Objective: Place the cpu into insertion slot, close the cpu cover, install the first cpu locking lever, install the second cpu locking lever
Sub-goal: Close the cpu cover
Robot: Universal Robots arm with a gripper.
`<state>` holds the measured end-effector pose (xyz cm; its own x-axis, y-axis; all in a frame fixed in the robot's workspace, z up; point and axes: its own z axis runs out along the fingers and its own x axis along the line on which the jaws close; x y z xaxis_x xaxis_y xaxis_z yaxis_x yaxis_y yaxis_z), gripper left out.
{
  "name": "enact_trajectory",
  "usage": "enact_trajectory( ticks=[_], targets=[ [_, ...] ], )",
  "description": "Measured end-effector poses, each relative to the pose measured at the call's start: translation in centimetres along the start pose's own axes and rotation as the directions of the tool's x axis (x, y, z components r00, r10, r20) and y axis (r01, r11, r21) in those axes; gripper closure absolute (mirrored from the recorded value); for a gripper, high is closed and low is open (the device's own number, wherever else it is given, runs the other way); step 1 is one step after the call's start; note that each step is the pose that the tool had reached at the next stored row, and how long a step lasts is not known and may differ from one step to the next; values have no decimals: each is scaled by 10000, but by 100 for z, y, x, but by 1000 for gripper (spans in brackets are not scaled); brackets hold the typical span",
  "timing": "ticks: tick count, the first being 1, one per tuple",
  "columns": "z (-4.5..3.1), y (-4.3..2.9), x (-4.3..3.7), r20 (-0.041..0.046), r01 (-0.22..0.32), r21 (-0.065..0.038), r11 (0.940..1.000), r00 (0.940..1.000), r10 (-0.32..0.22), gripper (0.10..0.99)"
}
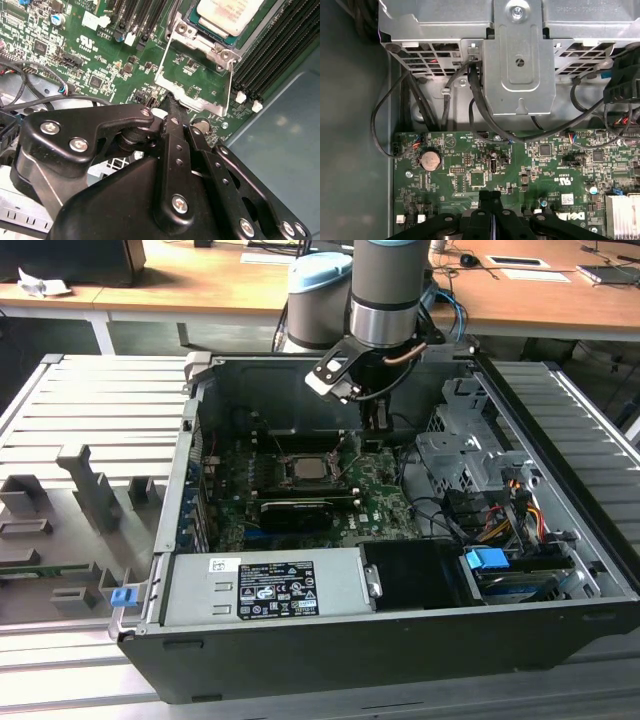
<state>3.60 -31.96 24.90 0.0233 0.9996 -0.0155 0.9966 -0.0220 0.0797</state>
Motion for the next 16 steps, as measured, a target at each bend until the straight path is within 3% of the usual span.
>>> enact_trajectory(
  ticks=[3,16],
  targets=[
    [-5,-55,-1,0,-1,0,10000,10000,1,980],
    [-38,-146,-4,1,0,1,10000,10000,0,980]
  ],
)
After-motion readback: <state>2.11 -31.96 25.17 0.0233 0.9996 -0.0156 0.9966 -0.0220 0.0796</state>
